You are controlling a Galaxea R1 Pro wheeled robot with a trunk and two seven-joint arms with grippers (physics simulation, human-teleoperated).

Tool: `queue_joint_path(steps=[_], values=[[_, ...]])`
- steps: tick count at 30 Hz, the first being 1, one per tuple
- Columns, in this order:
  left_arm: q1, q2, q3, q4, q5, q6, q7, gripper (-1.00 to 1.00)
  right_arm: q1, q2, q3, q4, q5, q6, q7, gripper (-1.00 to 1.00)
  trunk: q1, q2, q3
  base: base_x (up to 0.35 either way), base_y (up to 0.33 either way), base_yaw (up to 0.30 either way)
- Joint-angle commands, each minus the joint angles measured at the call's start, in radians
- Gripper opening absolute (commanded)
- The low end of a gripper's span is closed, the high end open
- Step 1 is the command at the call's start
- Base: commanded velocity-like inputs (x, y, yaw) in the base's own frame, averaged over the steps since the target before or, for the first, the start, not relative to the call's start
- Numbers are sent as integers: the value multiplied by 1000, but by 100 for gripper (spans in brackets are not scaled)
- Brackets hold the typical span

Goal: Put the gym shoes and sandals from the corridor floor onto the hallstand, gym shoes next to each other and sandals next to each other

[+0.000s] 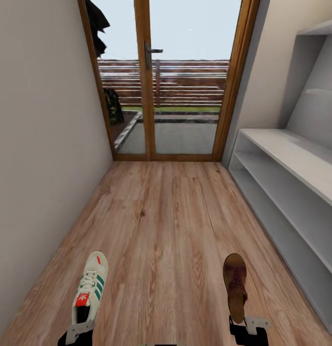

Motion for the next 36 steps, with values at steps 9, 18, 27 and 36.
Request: queue_joint_path(steps=[9,18,27,36], values=[[-1,0,3,1,8,-2,-9,-100,-1,1,-5,1,7,-3,-3,-100,0,0,-1,338,0,0],[-1,0,3,1,8,-2,-9,-100,-1,2,-5,1,7,-3,-3,-100,0,0,-1,338,0,0],[-1,0,3,1,8,-2,-9,-100,-1,2,-5,1,7,-3,-4,-100,0,0,-1,338,0,0],[-1,0,3,1,8,-2,-9,-100,-1,2,-5,1,5,-3,-4,-100,0,0,-1,338,0,0]])
